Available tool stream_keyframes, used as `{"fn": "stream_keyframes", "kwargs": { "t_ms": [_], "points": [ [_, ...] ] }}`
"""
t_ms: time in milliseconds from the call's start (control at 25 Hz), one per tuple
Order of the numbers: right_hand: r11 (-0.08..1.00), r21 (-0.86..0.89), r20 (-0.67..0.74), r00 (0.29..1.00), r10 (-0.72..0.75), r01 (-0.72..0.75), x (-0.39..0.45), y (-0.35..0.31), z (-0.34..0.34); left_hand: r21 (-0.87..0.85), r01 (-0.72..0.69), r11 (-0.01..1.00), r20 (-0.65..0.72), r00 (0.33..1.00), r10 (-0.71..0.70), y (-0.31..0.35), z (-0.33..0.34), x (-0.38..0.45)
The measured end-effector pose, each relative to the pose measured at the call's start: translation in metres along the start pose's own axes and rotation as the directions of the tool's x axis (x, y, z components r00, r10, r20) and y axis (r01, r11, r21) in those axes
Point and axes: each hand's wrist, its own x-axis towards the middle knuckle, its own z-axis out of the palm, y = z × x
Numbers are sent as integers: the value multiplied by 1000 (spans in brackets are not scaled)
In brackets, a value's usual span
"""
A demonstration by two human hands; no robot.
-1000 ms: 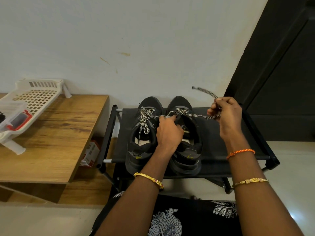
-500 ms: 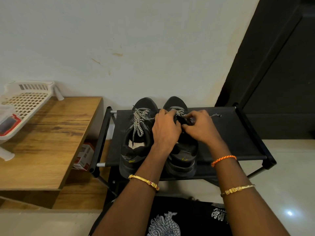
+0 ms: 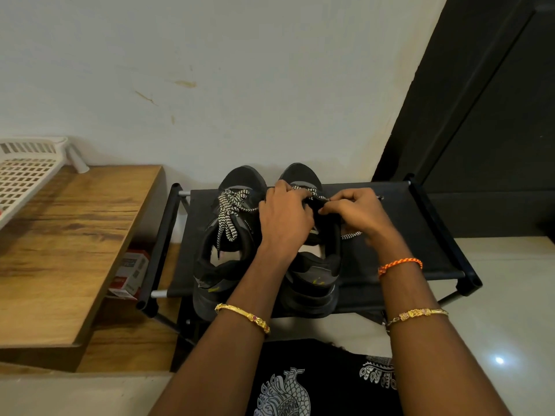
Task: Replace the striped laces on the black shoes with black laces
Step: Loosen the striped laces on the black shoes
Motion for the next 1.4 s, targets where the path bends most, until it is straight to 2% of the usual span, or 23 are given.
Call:
{"fn": "stream_keyframes", "kwargs": {
  "t_ms": [160, 360, 480, 560, 640, 680, 760, 840, 880, 920, 960, 1040, 1080, 1160, 1400],
  "points": [
    [999, 35, 42, 999, 1, -2, 0, 0, -2, 115, -10, 993, -18, 1000, 13, 7, 4, 5],
    [999, 43, 56, 998, -18, 15, 0, 1, 2, 26, 12, 1000, -14, 1000, -11, 1, 5, 8],
    [1000, 5, 63, 998, -18, 18, 1, 0, 2, 33, -15, 999, -5, 1000, 15, 1, 7, 6],
    [1000, -8, 74, 997, -8, 8, 2, -1, 0, -19, -4, 1000, -34, 999, 3, 1, 9, 6],
    [1000, 0, 88, 996, 7, -7, 2, -1, -2, -192, 107, 976, -92, 988, -126, -1, 11, 8],
    [1000, 7, 96, 995, 14, -15, 2, -2, -2, -324, 199, 925, -83, 968, -237, -3, 10, 9],
    [1000, 14, 111, 994, 25, -26, 2, -3, -2, -558, 366, 745, 26, 905, -425, -6, 8, 13],
    [999, 13, 121, 992, 39, -40, 2, -4, -2, -674, 463, 575, 131, 841, -524, -8, 7, 14],
    [999, 11, 125, 991, 44, -46, 3, -5, -2, -693, 484, 534, 163, 827, -538, -7, 6, 14],
    [999, 10, 130, 990, 49, -51, 3, -5, -2, -690, 470, 550, 157, 840, -520, -7, 4, 13],
    [999, 8, 134, 990, 52, -54, 4, -5, -2, -648, 407, 644, 98, 883, -459, -6, 3, 12],
    [999, 1, 141, 989, 53, -54, 4, -5, -2, -414, 162, 896, -100, 970, -221, -5, 5, 8],
    [999, -3, 143, 989, 49, -49, 4, -5, -3, -263, 49, 964, -169, 981, -96, -3, 7, 7],
    [999, -11, 148, 988, 35, -34, 5, -4, -4, -69, -37, 997, -171, 985, 25, -1, 7, 7],
    [1000, -13, 152, 988, 23, -21, 6, -3, -3, 128, -53, 990, -9, 998, 55, -3, 9, 5]
  ]
}}
